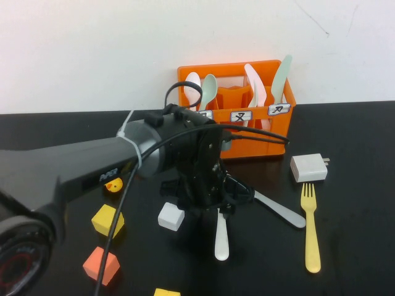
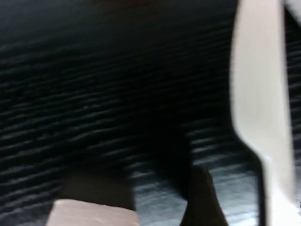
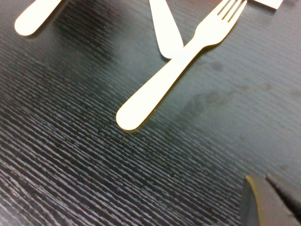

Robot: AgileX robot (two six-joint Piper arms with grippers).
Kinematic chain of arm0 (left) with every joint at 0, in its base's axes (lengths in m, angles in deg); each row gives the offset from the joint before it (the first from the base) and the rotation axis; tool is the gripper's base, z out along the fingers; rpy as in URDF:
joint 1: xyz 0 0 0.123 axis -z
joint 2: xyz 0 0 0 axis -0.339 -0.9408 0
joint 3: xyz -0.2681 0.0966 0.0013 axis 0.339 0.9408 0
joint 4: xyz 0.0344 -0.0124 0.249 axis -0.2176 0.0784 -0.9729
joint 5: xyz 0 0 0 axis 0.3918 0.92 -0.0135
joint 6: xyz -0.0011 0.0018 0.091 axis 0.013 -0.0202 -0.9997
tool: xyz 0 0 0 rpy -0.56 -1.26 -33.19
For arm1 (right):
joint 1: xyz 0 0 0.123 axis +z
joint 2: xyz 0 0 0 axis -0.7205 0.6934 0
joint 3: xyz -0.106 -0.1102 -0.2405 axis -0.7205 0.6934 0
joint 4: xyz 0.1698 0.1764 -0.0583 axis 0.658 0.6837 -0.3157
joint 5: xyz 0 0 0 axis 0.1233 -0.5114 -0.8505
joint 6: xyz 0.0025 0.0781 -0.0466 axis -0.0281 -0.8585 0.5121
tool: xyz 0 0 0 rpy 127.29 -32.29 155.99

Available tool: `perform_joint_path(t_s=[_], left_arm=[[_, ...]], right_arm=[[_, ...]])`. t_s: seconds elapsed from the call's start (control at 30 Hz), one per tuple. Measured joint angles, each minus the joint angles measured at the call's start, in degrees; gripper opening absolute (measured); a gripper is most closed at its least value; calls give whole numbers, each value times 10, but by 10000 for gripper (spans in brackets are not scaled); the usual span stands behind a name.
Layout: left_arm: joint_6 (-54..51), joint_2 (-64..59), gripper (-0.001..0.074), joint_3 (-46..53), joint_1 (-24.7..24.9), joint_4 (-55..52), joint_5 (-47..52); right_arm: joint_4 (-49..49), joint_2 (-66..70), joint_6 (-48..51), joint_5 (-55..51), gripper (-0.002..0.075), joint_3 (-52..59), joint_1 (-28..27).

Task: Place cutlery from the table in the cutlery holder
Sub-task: Pick up the knife

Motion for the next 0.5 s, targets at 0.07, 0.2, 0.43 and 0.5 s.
perform_joint_path(t_s=[0.07, 0.2, 0.43, 0.5], left_arm=[[7, -6, 395, -5, 0, -9, 7], [6, -9, 395, -10, 5, -19, 11], [13, -9, 395, -10, 29, -35, 19], [17, -9, 394, -10, 30, -35, 26]], right_arm=[[0, 0, 0, 0, -3, 0, 0], [0, 0, 0, 0, -3, 0, 0], [1, 0, 0, 0, -3, 0, 0], [1, 0, 0, 0, -3, 0, 0]])
